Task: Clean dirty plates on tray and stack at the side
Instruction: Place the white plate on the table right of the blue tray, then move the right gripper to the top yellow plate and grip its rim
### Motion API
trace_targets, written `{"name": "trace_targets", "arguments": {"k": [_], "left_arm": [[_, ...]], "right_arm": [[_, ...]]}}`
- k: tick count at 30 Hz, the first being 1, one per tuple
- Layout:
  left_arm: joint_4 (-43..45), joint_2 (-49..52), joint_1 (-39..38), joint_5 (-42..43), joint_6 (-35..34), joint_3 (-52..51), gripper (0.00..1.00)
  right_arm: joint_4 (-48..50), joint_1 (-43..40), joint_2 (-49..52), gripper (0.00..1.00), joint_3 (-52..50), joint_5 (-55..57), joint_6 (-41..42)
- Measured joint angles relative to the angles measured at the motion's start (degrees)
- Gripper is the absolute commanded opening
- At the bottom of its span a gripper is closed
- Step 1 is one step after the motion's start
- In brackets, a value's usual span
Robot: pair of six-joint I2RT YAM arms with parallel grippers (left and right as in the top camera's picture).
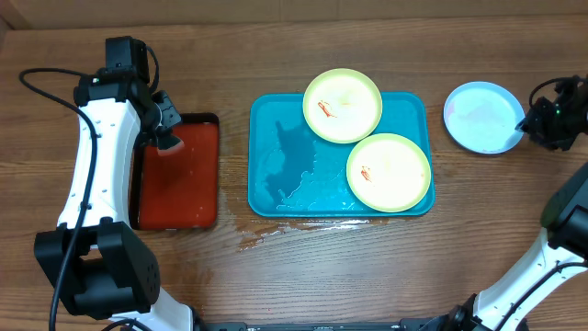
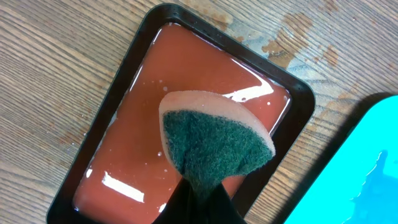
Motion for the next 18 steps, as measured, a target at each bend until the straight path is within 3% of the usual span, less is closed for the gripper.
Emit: {"name": "trace_targets", "arguments": {"k": [4, 8, 12, 18], "left_arm": [[0.6, 0.0, 0.0, 0.0, 0.0, 0.0, 0.04], [0.6, 0.0, 0.0, 0.1, 0.0, 0.0, 0.04], [0.6, 0.0, 0.0, 0.4, 0.0, 0.0, 0.04], [0.7, 0.0, 0.0, 0.9, 0.0, 0.0, 0.04]], "right_arm": [[-2.2, 1.4, 0.2, 0.56, 3.9, -6.2, -2.1], [0.0, 6.1, 0.3, 0.79, 10.1, -13.9, -5.6], [6.8, 15.1, 0.3, 0.83, 11.8, -15.5, -10.0], [12.4, 32.1, 1.7, 0.86, 11.8, -5.7, -17.2]]}}
